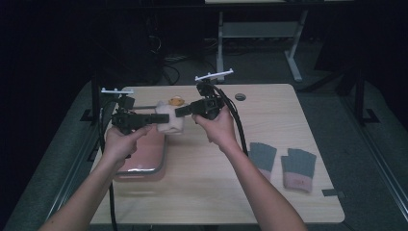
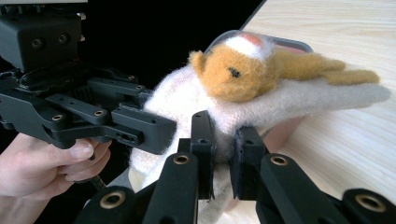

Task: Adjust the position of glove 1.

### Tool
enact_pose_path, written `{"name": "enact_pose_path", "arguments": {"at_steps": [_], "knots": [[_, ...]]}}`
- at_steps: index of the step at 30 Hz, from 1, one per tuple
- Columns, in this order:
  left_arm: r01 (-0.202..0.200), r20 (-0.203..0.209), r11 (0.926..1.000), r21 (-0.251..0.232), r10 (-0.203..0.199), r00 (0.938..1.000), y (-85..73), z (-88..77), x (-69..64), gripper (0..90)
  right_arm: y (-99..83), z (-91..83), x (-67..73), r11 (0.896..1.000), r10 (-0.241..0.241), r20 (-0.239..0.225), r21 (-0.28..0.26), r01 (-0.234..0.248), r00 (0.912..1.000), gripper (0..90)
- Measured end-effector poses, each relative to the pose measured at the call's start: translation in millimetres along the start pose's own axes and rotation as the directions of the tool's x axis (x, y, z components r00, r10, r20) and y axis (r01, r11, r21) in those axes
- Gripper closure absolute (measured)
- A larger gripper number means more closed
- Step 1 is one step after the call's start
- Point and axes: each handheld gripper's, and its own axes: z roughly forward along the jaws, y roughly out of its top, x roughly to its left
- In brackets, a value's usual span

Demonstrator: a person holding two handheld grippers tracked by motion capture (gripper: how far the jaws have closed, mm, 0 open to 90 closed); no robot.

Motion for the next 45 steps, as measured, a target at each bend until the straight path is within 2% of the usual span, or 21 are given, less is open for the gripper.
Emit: {"name": "enact_pose_path", "arguments": {"at_steps": [10,20,24,30,35,45], "knots": [[0.005,-0.018,0.9998,-0.018,-0.005,0.9998,4.6,-20.0,8.8,69.5,13.6,14.4,13.1,1.000,-0.017,-0.016,0.002,0.017,0.9997,81.4],[0.012,-0.042,0.9993,-0.034,-0.014,0.9990,0.6,-39.4,24.8,69.5,23.0,39.4,19.9,0.999,-0.026,-0.050,0.031,0.027,0.9984,81.4],[0.028,-0.052,0.9988,-0.039,-0.030,0.9982,-2.3,-45.3,29.0,69.5,25.3,48.1,23.2,0.999,-0.027,-0.061,0.041,0.029,0.9978,81.4],[0.041,-0.056,0.9986,-0.034,-0.043,0.9975,-8.3,-49.3,38.9,69.5,25.2,60.3,23.2,0.997,-0.022,-0.066,0.067,0.027,0.9976,81.4],[0.074,-0.051,0.9965,-0.040,-0.076,0.9958,-15.9,-50.5,49.4,69.5,23.3,72.0,21.4,0.997,-0.017,-0.069,0.079,0.022,0.9975,81.4],[0.103,-0.077,0.9945,-0.022,-0.104,0.9916,-25.6,-53.0,62.1,69.5,19.0,93.1,14.9,0.994,0.006,-0.087,0.110,0.003,0.9962,81.4]]}}
